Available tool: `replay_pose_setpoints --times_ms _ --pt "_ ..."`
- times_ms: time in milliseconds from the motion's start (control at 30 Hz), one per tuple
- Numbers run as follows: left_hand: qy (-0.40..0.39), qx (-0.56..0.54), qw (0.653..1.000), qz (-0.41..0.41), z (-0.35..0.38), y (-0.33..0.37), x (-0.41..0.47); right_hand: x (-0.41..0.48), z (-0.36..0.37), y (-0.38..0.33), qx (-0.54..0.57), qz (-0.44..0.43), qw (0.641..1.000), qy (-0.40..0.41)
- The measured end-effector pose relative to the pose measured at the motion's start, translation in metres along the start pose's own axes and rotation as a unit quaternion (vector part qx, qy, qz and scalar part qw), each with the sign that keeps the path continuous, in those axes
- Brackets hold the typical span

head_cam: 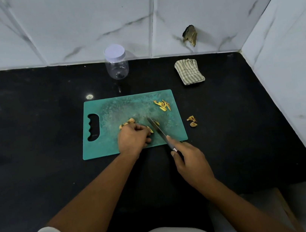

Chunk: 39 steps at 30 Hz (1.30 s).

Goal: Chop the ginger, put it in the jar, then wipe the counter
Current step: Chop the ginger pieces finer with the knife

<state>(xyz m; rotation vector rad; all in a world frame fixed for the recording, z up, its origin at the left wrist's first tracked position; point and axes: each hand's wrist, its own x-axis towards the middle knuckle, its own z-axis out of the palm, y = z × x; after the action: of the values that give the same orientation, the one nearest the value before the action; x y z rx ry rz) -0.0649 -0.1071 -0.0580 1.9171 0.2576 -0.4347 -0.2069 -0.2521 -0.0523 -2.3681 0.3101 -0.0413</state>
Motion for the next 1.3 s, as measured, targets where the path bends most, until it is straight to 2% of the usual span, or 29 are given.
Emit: replay_pose_setpoints --times_ms 267,967,1300 --pt "0.013 0.007 1.0 -0.007 0.001 0.002 0.0 -0.005 0.007 -0.005 -0.048 -0.007 0.999 -0.008" --pt "0.01 0.01 1.0 -0.007 0.0 0.002 0.002 -0.005 0.008 -0.005 -0.058 -0.011 0.998 -0.011" --pt "0.006 0.018 1.0 -0.005 -0.001 0.003 0.001 -0.001 0.012 -0.012 -0.149 0.0 0.988 -0.039"
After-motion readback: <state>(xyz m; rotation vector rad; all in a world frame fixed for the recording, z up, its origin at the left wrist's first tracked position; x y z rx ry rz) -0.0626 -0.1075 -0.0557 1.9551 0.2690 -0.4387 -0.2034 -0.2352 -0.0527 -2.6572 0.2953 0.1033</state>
